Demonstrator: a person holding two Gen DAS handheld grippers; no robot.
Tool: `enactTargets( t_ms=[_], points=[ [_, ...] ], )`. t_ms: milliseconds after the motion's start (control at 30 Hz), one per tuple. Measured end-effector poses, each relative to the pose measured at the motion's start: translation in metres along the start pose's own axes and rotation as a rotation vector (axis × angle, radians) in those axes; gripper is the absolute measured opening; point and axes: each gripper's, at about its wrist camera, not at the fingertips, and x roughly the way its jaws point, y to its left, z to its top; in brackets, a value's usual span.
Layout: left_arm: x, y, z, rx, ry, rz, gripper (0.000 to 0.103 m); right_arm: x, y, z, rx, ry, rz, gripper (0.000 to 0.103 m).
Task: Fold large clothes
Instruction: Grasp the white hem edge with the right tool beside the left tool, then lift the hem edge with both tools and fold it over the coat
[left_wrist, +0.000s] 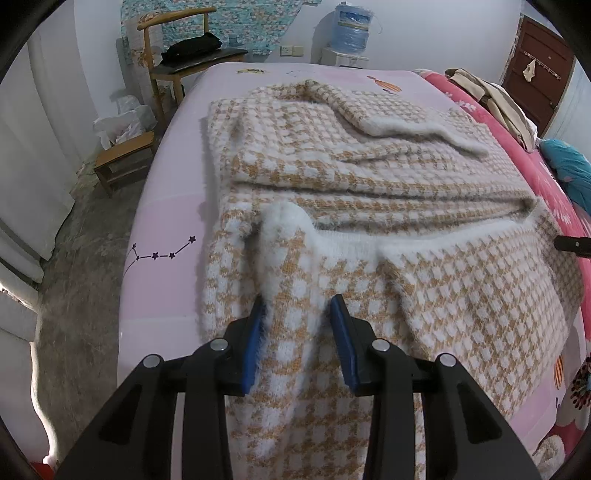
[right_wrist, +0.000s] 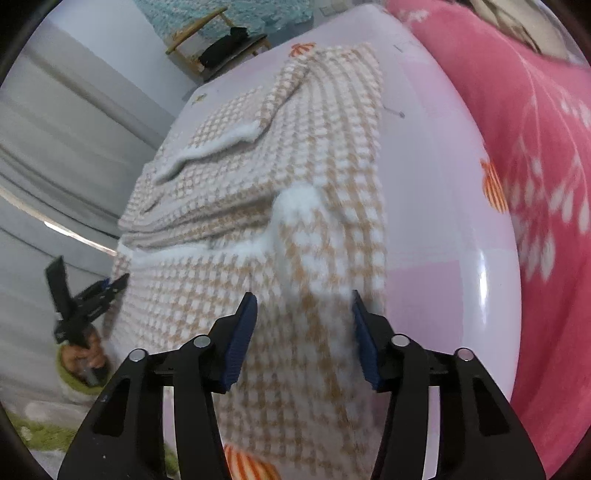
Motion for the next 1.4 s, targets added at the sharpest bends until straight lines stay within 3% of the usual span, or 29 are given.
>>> enactTargets(
  t_ms=[167,267,467,767,1400],
  points=[
    [0.000,-0.001,0.001,-0.010,0.006,0.008,0.035,0.010,0.017,0.008,-0.044,-0.031,-0.094,0.035],
    [0.000,-0.003,0.001,-0.010,0.009,0.017,0.035,0.006,0.026,0.003,-0.077,-0.039,-0.109,0.025],
    [0.000,-0.006,0.002,-0.005,0.014,0.032,0.035,0.015,0.041,0.002,-0.153,-0.053,-0.231,0.024],
    [0.001,-0.007,0.002,-0.004,0.014,0.044,0.035,0.036,0.053,0.008,-0.195,-0.055,-0.334,0.024],
    [0.000,-0.011,0.001,0.007,0.005,0.073,0.036,0.031,0.058,0.000,-0.209,-0.063,-0.368,0.025]
  ],
)
